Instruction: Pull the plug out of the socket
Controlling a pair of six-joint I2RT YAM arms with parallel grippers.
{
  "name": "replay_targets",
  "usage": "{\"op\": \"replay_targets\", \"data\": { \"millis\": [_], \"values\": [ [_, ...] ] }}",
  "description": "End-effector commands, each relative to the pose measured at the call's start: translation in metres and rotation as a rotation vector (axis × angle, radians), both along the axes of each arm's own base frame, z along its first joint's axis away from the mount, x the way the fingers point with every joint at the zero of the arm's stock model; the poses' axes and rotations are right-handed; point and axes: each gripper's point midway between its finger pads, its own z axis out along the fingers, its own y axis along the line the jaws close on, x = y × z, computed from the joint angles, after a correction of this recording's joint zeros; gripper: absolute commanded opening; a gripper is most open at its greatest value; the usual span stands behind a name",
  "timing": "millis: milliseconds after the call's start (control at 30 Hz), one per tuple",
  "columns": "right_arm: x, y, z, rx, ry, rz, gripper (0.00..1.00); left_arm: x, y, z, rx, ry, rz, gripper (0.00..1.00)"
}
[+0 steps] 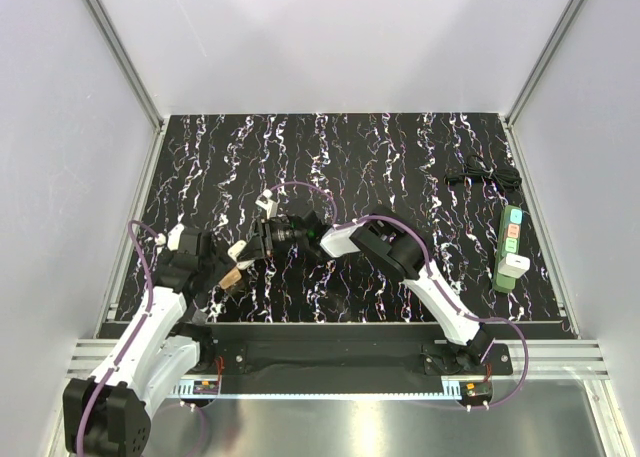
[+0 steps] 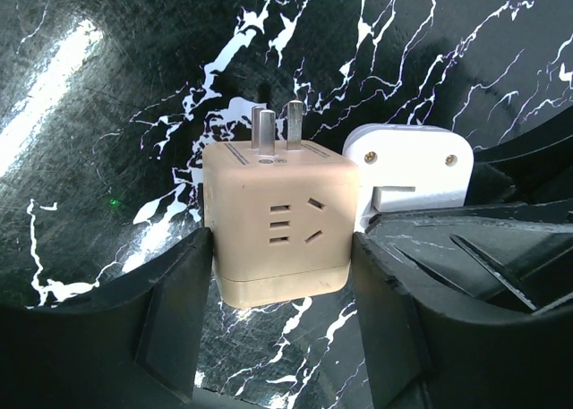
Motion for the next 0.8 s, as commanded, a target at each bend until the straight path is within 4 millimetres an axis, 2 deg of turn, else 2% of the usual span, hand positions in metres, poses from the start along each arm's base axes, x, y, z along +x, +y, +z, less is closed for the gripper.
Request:
{"op": "replay_targets", "data": {
  "millis": [0, 100, 233, 500, 533, 567, 767],
  "values": [
    [0.001, 0.008, 0.016, 0.041, -0.031, 0.001, 0.41, -0.002, 0.007, -0.009, 0.037, 0.032, 0.015, 0.0],
    [0.001, 0.007, 0.018, 0.038, -0.04, -0.002, 0.35, -0.005, 0.009, -0.017, 0.048, 0.076, 0.017, 0.0],
    [0.004, 0.004, 0.018, 0.033, -0.046, -0.016, 0.13, -0.008, 0.011, -0.023, 0.06, 0.101, 0.028, 0.0],
    [0.018, -0.011, 0.026, 0.052, -0.043, -0.059, 0.08, -0.015, 0.02, -0.026, 0.094, 0.122, 0.062, 0.0],
    [0.019, -0.013, 0.026, 0.055, -0.037, -0.061, 0.06, -0.015, 0.02, -0.026, 0.095, 0.123, 0.062, 0.0],
    [0.02, -0.014, 0.026, 0.059, -0.033, -0.062, 0.0, -0.015, 0.02, -0.027, 0.093, 0.124, 0.059, 0.0],
    [0.026, -0.023, 0.029, 0.096, 0.012, -0.077, 0.0, -0.015, 0.02, -0.025, 0.093, 0.109, 0.058, 0.0]
  ]
}}
